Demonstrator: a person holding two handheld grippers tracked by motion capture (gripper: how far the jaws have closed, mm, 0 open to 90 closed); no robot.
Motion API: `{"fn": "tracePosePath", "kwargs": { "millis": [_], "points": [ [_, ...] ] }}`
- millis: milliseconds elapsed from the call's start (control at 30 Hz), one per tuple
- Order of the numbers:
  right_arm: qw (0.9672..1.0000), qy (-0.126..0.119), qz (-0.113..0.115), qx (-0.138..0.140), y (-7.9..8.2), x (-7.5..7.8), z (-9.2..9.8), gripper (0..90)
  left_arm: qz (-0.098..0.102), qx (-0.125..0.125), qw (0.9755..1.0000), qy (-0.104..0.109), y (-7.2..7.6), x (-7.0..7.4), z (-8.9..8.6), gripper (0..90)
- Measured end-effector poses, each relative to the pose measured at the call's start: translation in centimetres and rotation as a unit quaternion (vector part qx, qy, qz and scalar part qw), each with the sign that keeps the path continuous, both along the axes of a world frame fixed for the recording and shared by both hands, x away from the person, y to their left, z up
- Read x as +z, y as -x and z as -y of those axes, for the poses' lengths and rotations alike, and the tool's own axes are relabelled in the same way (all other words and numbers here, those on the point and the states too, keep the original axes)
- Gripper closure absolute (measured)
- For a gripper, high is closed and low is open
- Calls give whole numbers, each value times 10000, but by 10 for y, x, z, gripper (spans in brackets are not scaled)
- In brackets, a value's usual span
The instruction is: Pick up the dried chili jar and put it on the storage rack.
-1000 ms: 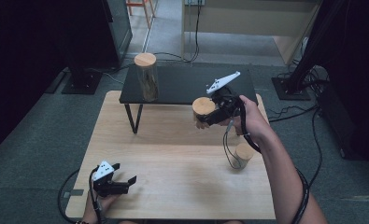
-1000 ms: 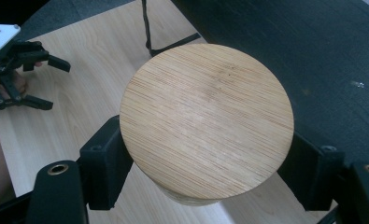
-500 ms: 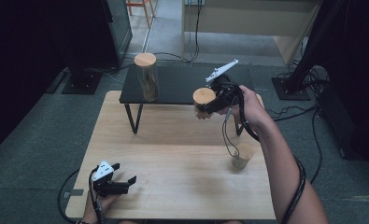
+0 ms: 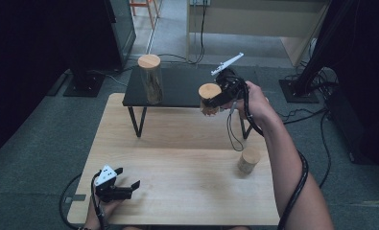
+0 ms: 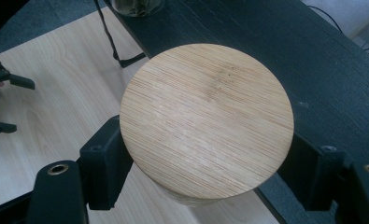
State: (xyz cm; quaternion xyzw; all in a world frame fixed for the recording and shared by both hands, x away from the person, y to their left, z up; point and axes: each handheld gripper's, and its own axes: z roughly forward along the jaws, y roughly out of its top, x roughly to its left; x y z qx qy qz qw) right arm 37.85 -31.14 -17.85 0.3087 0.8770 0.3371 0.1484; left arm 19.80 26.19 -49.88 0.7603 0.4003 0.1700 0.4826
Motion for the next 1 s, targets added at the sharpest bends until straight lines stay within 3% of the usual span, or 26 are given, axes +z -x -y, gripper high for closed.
{"fn": "tracePosePath", "kwargs": {
  "millis": [667,1000],
  "points": [
    [9999,55,-77,-84,-35,-8,-19,259,16,16,10000,12,1,0,0,36],
    [9998,-53,-88,-155,-47,-12,-13,259,13,5,10000,1,0,0,0,36]
  ]
}}
